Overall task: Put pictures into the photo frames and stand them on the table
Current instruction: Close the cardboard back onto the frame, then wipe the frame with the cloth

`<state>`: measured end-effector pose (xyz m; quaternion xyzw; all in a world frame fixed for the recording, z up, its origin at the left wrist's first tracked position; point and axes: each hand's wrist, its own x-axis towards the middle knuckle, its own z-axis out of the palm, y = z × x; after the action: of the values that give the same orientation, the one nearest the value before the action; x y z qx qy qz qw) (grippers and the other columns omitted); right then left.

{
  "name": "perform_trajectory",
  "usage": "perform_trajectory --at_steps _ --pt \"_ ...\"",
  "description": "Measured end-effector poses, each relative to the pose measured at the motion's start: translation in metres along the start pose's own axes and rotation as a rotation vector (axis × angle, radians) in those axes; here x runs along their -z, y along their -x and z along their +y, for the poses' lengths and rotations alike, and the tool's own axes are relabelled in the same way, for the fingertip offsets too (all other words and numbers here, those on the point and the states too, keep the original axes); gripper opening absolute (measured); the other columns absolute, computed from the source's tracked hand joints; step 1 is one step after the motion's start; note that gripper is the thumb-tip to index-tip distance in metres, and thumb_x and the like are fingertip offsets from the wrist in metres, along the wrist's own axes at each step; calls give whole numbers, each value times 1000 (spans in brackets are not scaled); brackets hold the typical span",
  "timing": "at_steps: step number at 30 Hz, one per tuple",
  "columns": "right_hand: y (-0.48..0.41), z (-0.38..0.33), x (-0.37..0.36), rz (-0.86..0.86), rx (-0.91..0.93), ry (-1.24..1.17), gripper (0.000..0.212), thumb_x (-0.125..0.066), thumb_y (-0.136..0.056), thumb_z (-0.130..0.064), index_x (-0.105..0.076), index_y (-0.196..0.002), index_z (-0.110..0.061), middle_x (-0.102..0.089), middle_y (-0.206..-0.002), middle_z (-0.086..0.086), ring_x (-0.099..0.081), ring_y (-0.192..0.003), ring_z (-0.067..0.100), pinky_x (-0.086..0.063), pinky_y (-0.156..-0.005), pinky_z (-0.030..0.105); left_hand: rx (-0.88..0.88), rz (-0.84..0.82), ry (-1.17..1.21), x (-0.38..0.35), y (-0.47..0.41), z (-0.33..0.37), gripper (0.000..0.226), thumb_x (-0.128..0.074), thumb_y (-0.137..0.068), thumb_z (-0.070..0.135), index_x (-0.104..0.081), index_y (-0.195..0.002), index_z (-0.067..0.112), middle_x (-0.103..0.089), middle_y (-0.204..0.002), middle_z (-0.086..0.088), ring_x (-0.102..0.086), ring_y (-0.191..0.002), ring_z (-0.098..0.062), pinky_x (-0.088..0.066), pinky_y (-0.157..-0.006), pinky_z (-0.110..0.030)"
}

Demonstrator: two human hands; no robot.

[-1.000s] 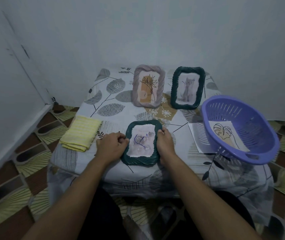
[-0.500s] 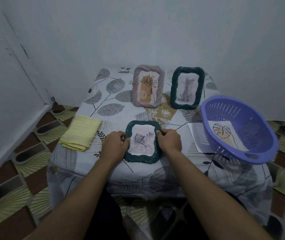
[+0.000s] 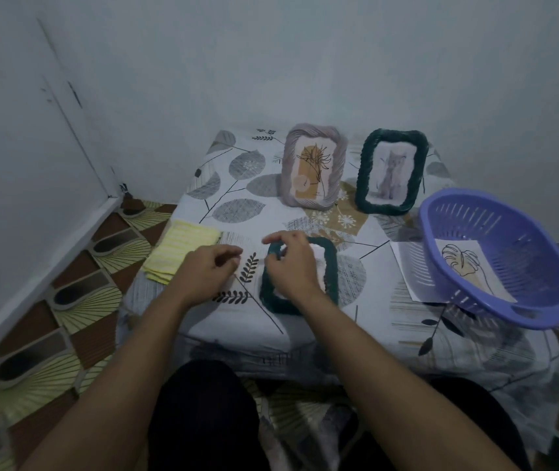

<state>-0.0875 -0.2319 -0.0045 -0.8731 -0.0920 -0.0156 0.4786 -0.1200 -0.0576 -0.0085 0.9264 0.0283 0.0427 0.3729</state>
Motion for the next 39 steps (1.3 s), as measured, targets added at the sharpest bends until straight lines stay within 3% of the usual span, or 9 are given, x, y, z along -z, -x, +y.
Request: perform_trajectory --at_steps 3,6,11,18,23,29,34,37,39 --pt "5 -23 -28 -115 77 -52 31 -55 -84 -2 -70 -101 -22 -55 -115 0 -58 -78 9 -43 -80 26 82 282 57 16 11 -20 19 -62 -93 22 -75 -108 22 -72 -97 2 -64 -82 -12 -50 -75 -28" --pt "8 -36 -54 -243 88 -61 31 -53 -85 -1 -72 -102 -18 -58 -114 5 -59 -88 17 -44 -84 25 246 509 49 24 24 -42 40 -46 -84 29 -69 -113 13 -67 -109 -13 -61 -100 -31 -50 -87 -43" --pt "6 -38 -93 -384 122 60 30 -57 -94 -16 -67 -123 -16 -59 -123 12 -57 -112 27 -41 -95 29 569 459 -98 23 35 -68 48 -43 -89 29 -57 -131 10 -54 -132 -23 -45 -122 -42 -37 -101 -55" --pt "-3 -37 -110 -311 164 266 25 -66 -91 -34 -72 -113 -26 -63 -115 4 -59 -108 26 -48 -90 36 478 521 -96 27 34 -69 30 -55 -93 38 -68 -115 21 -60 -123 -12 -44 -121 -36 -32 -100 -54" --pt "-8 -38 -104 -202 131 227 18 -60 -91 -30 -75 -93 -21 -74 -97 0 -66 -95 25 -53 -83 36 279 540 73 33 32 -69 39 -52 -85 68 -65 -89 32 -67 -98 2 -60 -101 -28 -49 -88 -54" --pt "-12 -46 -67 79 26 -232 19 -48 -103 -23 -62 -102 -9 -64 -93 1 -56 -85 18 -36 -71 26 105 500 287 35 28 -39 20 -72 -88 32 -63 -86 14 -65 -86 3 -62 -85 -14 -46 -69 -24" --pt "-24 -62 -17 183 -39 -431 19 -41 -106 -30 -54 -103 -16 -57 -88 -9 -53 -80 4 -42 -71 28 76 499 277 33 24 -27 20 -70 -86 11 -59 -101 17 -51 -72 5 -51 -64 -10 -46 -65 -31" --pt "-30 -70 9 177 -30 -506 19 -42 -106 -28 -55 -104 -15 -53 -85 -9 -51 -79 8 -42 -70 22 148 444 165 29 20 -20 27 -58 -86 13 -62 -112 21 -55 -78 1 -56 -73 -21 -47 -74 -39" --pt "-30 -74 20 127 -11 -511 19 -43 -106 -27 -56 -105 -14 -50 -86 -12 -50 -78 3 -41 -69 18 214 418 95 27 18 -14 31 -52 -84 32 -66 -110 26 -62 -101 -5 -58 -98 -28 -47 -90 -47"
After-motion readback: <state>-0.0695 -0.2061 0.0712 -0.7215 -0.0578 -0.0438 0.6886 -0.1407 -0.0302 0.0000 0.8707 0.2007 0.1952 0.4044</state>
